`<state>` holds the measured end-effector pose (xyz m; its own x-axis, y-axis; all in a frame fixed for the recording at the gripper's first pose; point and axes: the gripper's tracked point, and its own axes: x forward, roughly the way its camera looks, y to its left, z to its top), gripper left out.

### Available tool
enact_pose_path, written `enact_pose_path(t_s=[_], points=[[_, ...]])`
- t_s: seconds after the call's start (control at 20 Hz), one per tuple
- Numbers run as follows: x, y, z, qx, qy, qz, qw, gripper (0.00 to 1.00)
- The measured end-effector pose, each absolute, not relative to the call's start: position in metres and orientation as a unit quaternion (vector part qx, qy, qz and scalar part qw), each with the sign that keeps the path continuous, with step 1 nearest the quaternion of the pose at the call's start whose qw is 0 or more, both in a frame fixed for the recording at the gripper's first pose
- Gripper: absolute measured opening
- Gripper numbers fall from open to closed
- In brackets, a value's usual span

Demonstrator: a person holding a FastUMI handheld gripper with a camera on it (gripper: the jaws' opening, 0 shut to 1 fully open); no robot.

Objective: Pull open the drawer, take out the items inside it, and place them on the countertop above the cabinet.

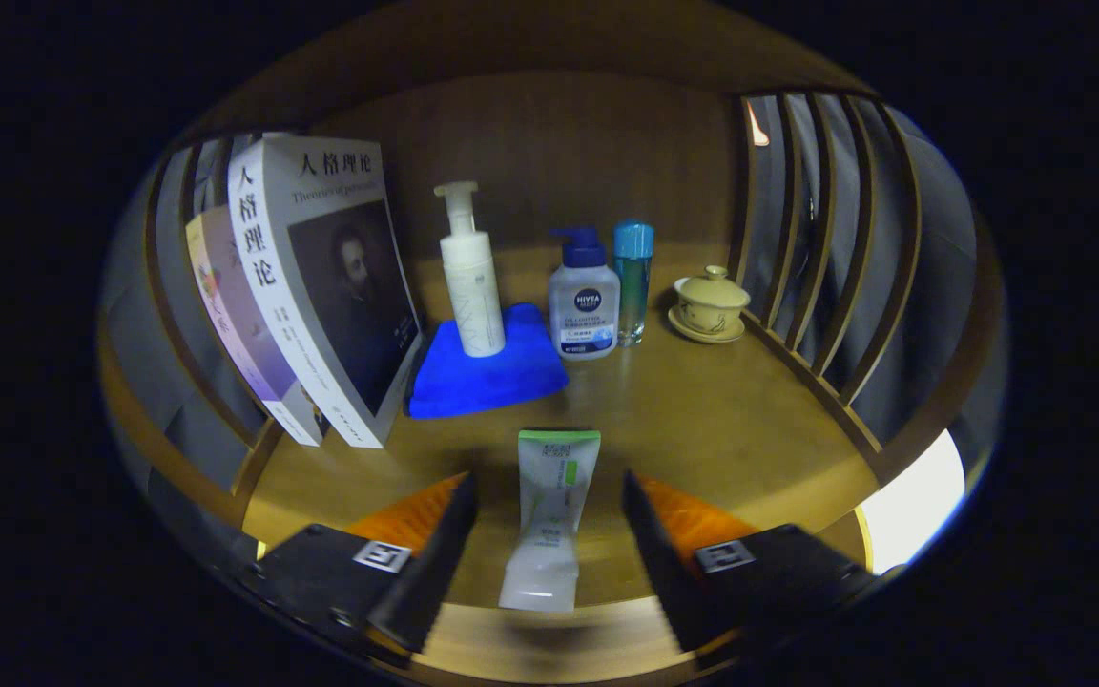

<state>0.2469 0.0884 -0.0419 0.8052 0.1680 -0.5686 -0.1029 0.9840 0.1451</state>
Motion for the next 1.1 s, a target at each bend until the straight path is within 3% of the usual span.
enact_pose_path(t_s=[0.05, 0.65, 1.1], points=[[0.241, 0.087, -0.037, 0.055, 0.290, 0.071, 0.953, 1.00], [0.093, 0.062, -0.025, -0.002, 0.210, 0.011, 0.978, 0.98], [0.022, 0.073, -0.039, -0.018, 0.146, 0.028, 0.989, 1.00]])
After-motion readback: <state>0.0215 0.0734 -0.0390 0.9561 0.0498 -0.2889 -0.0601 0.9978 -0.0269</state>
